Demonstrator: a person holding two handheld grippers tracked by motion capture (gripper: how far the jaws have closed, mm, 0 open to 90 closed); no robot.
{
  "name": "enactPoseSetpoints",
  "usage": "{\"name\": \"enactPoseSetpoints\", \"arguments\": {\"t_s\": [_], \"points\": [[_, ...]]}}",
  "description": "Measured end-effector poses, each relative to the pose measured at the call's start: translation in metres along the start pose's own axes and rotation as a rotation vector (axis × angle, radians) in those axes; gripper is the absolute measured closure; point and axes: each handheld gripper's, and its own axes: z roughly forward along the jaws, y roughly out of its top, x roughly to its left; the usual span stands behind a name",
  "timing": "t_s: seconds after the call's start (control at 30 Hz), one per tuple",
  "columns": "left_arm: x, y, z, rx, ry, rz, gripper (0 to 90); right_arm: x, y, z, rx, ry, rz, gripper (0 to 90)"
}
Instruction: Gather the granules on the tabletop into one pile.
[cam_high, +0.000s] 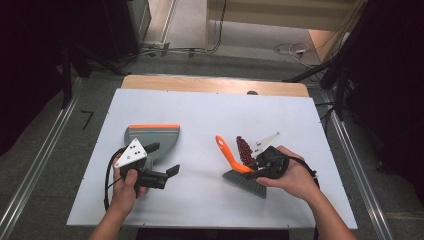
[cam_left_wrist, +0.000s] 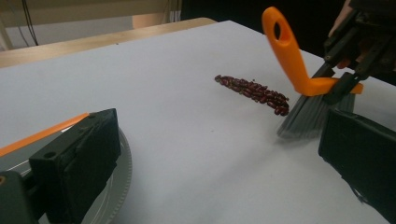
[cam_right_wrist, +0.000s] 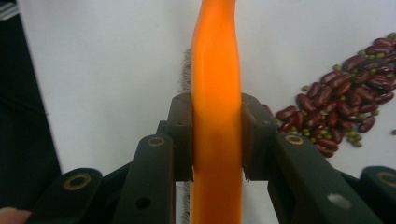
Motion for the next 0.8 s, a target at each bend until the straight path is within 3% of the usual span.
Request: {"name": "enactPoseSetpoints", "arguments": {"t_s": [0.3, 0.37, 0.8], "points": [[0.002, -0.001, 0.0, 0.002, 0.0, -0.003, 0.0, -0.026, 0.007, 0.01, 0.002, -0.009, -0.013, 67.5], [0.002, -0.001, 0.0, 0.006, 0.0, -0.002, 0.0, -0.031, 0.008, 0.011, -0.001, -0.007, -0.042, 67.4], [0.001, -0.001, 0.0, 0.005, 0.001, -0.001, 0.0, -0.056, 0.023, 0.012, -0.001, -0.081, -0.09, 67.2]]}}
